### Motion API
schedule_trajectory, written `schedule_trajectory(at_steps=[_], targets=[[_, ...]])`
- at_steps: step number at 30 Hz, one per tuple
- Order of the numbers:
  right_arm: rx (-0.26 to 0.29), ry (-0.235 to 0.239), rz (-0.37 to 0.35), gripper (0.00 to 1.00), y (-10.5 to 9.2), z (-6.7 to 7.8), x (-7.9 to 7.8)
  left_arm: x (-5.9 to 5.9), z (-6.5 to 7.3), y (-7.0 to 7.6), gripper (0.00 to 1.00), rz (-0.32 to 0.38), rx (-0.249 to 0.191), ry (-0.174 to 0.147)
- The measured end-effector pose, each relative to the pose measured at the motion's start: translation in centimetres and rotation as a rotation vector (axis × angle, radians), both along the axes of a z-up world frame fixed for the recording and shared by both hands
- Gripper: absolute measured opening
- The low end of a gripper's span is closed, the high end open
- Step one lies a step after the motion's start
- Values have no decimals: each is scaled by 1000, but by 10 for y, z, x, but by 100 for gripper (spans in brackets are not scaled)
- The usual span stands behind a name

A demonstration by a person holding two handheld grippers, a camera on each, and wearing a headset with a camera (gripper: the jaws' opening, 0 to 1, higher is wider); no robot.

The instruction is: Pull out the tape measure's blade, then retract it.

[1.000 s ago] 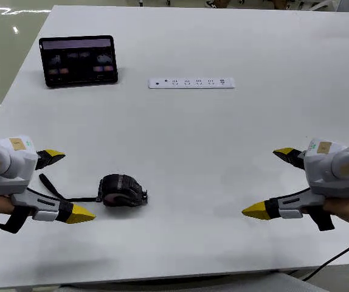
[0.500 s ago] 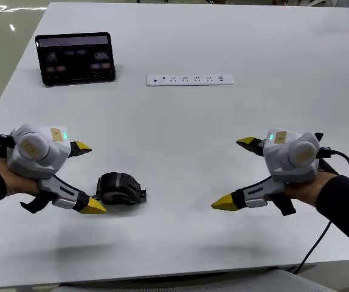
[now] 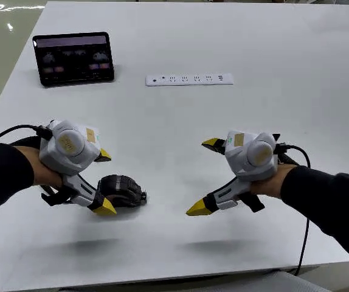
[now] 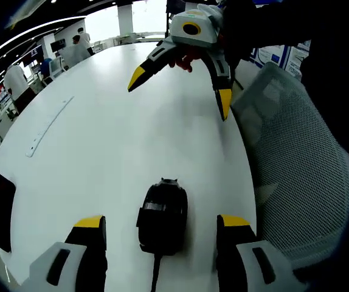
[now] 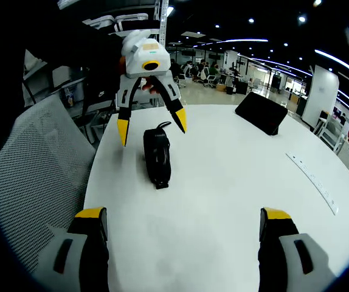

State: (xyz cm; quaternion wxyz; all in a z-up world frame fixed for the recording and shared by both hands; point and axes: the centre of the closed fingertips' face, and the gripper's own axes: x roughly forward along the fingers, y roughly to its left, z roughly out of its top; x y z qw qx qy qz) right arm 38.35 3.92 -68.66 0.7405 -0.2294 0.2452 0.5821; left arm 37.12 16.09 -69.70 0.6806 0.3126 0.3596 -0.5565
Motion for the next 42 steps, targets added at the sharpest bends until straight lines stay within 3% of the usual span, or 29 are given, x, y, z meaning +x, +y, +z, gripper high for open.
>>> schedule_trajectory(at_steps=[11,14,16,18,19,20,21,24,30,36,37,42], targets=[[1,23,95,100,54,-14,0,0,-12,-5,54,-24,39,46],[-9,31,123,100,66,-19,-2,4,-16,-6,51,-41,61,16],[-9,27,127,100,70,-20,-1,5,-16,-7,49,-38,59,15],[-8,28,134,100,74,-21,0,4,-18,-6,39,-39,73,24],[-7,34,136,99,75,-22,0,-7,-19,-9,32,-130,64,53],[-7,35,140,98,76,-23,-1,2,-18,-9,32,-131,60,-19],[-9,36,142,96,77,-23,-1,-3,-20,-8,32,-90,64,23],[-18,41,153,94,78,-26,-3,-1,-20,-10,31,-72,63,29],[-54,25,197,80,79,-38,-6,0,-21,-8,31,-73,94,16],[-72,28,209,60,87,-50,-8,0,-22,-6,31,-59,89,36],[-83,49,215,56,87,-55,-11,-1,-22,-6,31,-58,89,36],[-159,28,250,43,86,-71,-17,-2,-22,-5,31,-55,89,35]])
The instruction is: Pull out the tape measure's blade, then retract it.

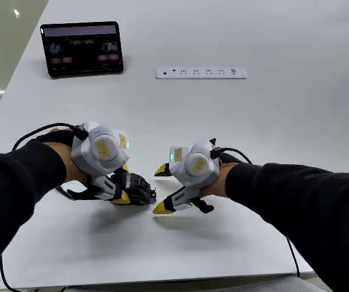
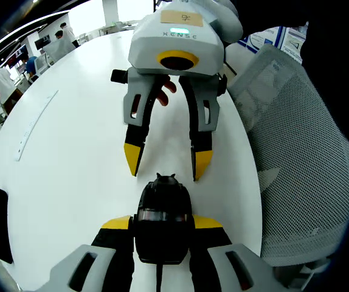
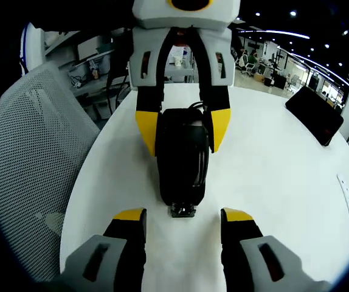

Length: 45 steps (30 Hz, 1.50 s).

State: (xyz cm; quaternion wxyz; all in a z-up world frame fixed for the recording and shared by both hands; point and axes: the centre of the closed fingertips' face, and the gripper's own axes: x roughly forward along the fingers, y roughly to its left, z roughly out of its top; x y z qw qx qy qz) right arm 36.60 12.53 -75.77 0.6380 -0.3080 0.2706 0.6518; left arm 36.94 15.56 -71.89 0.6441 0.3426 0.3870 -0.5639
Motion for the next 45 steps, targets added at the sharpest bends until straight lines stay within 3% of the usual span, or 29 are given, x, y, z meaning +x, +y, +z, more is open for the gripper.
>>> schedule_trajectory(at_steps=[2,11,13,45], targets=[[13,-27,10,38,4,3,0,1,0,1,31,7,-8,4],[6,17,-9,17,6,-1,1,1,-1,1,31,13,-10,9],[2,6,-5,12,5,-2,2,1,0,1,31,13,-10,10],[-12,45,-9,11,-3,-1,1,3,-1,1,31,52,-19,5]])
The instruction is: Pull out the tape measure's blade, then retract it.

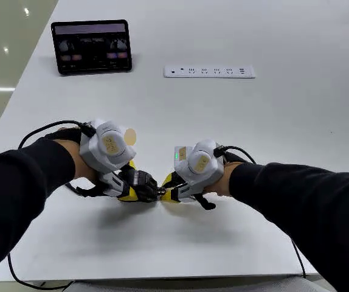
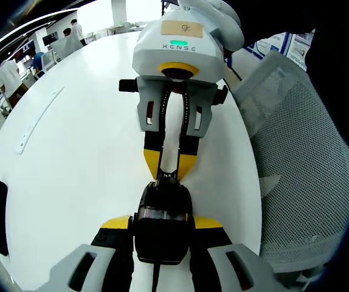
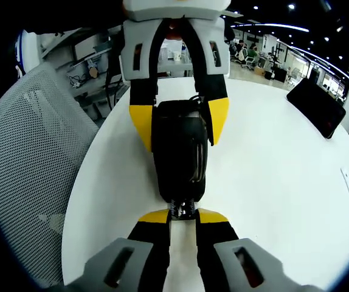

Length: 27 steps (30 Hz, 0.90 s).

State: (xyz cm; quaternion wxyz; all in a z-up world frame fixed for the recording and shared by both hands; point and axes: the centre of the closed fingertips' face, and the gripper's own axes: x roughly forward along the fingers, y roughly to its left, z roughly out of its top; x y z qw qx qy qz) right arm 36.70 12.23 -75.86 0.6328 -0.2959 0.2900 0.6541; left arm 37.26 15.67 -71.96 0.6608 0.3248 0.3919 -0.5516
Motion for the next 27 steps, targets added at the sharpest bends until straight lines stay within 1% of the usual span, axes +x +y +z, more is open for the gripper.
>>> schedule_trajectory(at_steps=[2,5,11,12,13,14,18,27], targets=[[-5,-7,12,12,2,0,0,0,0,0,31,4,-2,0],[0,1,3,12,3,1,0,0,0,0,31,4,-1,-1],[-1,-20,29,11,6,1,0,1,-1,-1,31,9,-5,3],[-2,-10,21,11,6,2,1,1,-1,-1,31,8,-3,3],[-2,-12,19,10,5,2,2,1,-1,0,31,8,1,3],[-3,-13,14,9,5,2,2,1,0,0,31,10,3,4],[-1,-9,11,9,1,2,3,2,0,0,31,18,-9,4],[-2,-1,-6,9,-8,0,4,2,-1,-1,31,25,-8,7]])
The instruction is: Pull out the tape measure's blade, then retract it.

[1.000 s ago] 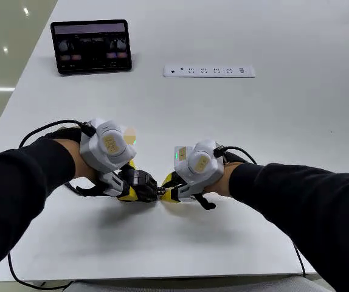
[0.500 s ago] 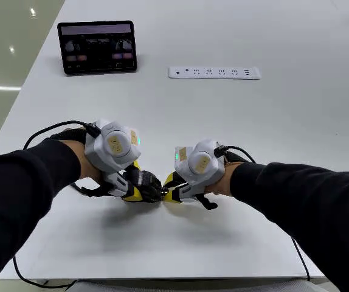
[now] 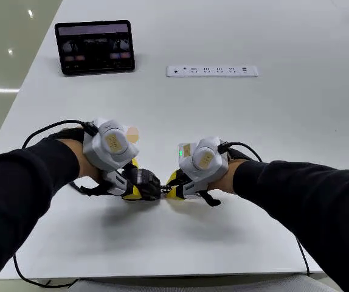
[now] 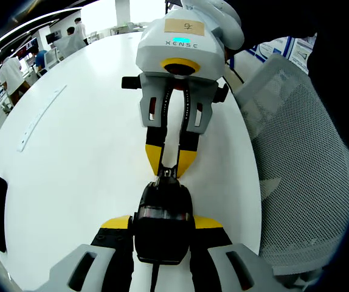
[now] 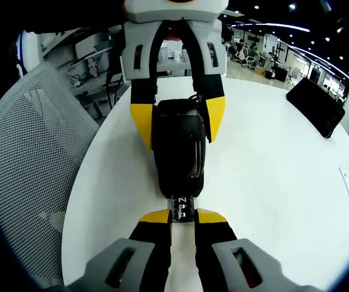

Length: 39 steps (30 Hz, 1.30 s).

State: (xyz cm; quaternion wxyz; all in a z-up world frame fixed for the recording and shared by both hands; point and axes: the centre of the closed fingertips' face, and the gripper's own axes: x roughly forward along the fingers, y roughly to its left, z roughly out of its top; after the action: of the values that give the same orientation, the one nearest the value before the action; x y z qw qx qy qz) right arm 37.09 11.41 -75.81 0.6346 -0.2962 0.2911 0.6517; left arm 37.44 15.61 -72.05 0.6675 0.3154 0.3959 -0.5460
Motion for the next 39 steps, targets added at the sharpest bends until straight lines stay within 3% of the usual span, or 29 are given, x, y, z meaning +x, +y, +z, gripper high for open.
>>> schedule_trajectory(at_steps=[16,21,29,39], targets=[[-20,13,-28,10,-5,-1,1,0,1,0,31,16,-22,-6],[-51,-12,4,12,-2,-1,0,-1,1,-1,31,18,-28,-9],[-33,-10,-3,13,8,-4,0,-1,1,-1,32,21,-27,-8],[-30,5,1,10,5,-3,0,-1,2,0,31,17,-19,-10]])
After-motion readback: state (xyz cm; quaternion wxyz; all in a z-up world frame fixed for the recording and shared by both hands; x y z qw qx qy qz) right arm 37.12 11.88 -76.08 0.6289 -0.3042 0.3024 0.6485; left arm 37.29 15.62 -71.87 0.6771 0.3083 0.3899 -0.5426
